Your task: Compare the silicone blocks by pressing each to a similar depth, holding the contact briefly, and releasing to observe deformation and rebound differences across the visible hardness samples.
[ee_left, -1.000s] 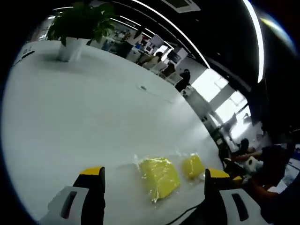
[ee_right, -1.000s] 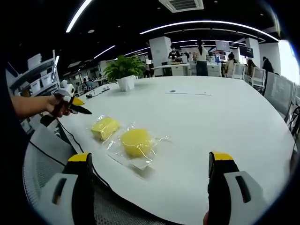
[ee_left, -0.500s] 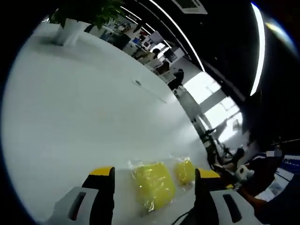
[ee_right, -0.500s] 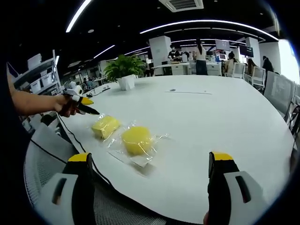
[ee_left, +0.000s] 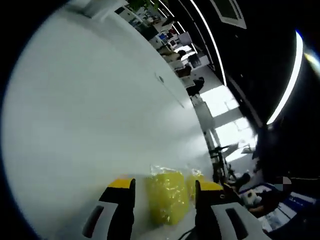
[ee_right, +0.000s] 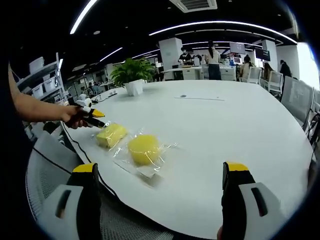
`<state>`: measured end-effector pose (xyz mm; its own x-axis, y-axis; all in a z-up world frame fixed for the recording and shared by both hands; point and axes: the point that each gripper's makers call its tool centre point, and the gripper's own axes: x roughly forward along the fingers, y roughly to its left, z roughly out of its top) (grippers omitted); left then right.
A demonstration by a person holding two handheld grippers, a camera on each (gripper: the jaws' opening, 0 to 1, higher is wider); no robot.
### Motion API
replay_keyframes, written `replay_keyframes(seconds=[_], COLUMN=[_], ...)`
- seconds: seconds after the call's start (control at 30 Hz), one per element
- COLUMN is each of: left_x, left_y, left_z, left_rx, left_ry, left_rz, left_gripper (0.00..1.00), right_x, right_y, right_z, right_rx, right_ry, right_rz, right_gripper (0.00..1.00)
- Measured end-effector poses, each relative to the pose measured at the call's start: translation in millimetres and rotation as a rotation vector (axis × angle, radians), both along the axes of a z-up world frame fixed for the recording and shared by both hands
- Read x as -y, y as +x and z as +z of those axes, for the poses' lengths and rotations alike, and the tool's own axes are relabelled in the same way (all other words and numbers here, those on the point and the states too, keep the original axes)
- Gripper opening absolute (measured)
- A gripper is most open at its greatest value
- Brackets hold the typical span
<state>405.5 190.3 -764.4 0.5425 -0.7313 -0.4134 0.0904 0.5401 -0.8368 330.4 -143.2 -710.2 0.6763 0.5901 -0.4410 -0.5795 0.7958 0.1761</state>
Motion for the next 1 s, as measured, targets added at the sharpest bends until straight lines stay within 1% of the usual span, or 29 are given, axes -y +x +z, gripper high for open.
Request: replay_keyframes(seconds=[0.13, 0.2, 0.27, 0.37, 0.43, 0.53, 0.57, 0.67, 0.73, 0.77, 0.83, 0.87, 0.93, 1.0], left_x=[0.3, -0.4, -0.5, 3.8, 5.6, 7.9, 8.6, 10.1, 11.3, 11.0, 11.3, 12.0, 9.8, 10.2], left_y=[2.3, 2.9, 5.0, 6.4, 7.4, 8.3, 8.4, 6.8, 5.9, 6.2, 5.7, 4.5, 3.2, 3.4], left_z=[-4.3, -6.2, -6.9, -5.1, -6.4, -7.5, -7.8, -10.7, -11.5, -12.7, -12.1, -11.5, -13.9, -13.3], left_rx=[0.0, 0.0, 0.005, 0.016, 0.027, 0.056, 0.057, 0.049, 0.053, 0.065, 0.066, 0.073, 0.09, 0.064], left_ry=[-0.004, 0.007, 0.005, 0.009, 0.028, 0.066, 0.067, 0.065, 0.068, 0.083, 0.079, 0.091, 0.142, 0.13], left_rz=[0.009, 0.011, 0.011, -0.001, -0.012, -0.037, -0.037, -0.046, -0.052, -0.06, -0.066, -0.082, -0.11, -0.103], left_gripper=[0.39, 0.32, 0.28, 0.26, 0.24, 0.17, 0.13, 0.06, 0.05, 0.05, 0.04, 0.02, 0.01, 0.0], right_x=[-1.3, -0.8, -0.2, 1.1, 1.9, 2.4, 2.4, 2.2, 2.7, 2.8, 3.0, 3.2, 3.5, 3.3], right_y=[-0.7, -0.6, -1.0, -1.4, -1.9, -2.8, -3.2, -3.8, -3.5, -3.4, -3.4, -3.3, -3.2, -3.4], right_z=[-0.8, -1.4, -2.2, -3.7, -4.6, -5.9, -5.7, -4.9, -5.1, -4.8, -4.5, -4.3, -4.8, -5.4], right_rx=[-0.003, -0.005, -0.007, -0.009, -0.011, -0.014, -0.014, -0.014, -0.014, -0.013, -0.013, -0.013, -0.013, -0.013], right_ry=[-0.002, 0.004, 0.006, 0.009, 0.009, 0.01, 0.009, 0.01, 0.01, 0.012, 0.013, 0.013, 0.012, 0.008], right_rz=[0.006, 0.003, 0.0, -0.003, -0.007, -0.008, -0.009, -0.012, -0.012, -0.013, -0.014, -0.015, -0.015, -0.014], right_gripper=[0.96, 0.96, 0.96, 0.96, 0.96, 0.96, 0.96, 0.96, 0.96, 0.96, 0.96, 0.96, 0.96, 0.96])
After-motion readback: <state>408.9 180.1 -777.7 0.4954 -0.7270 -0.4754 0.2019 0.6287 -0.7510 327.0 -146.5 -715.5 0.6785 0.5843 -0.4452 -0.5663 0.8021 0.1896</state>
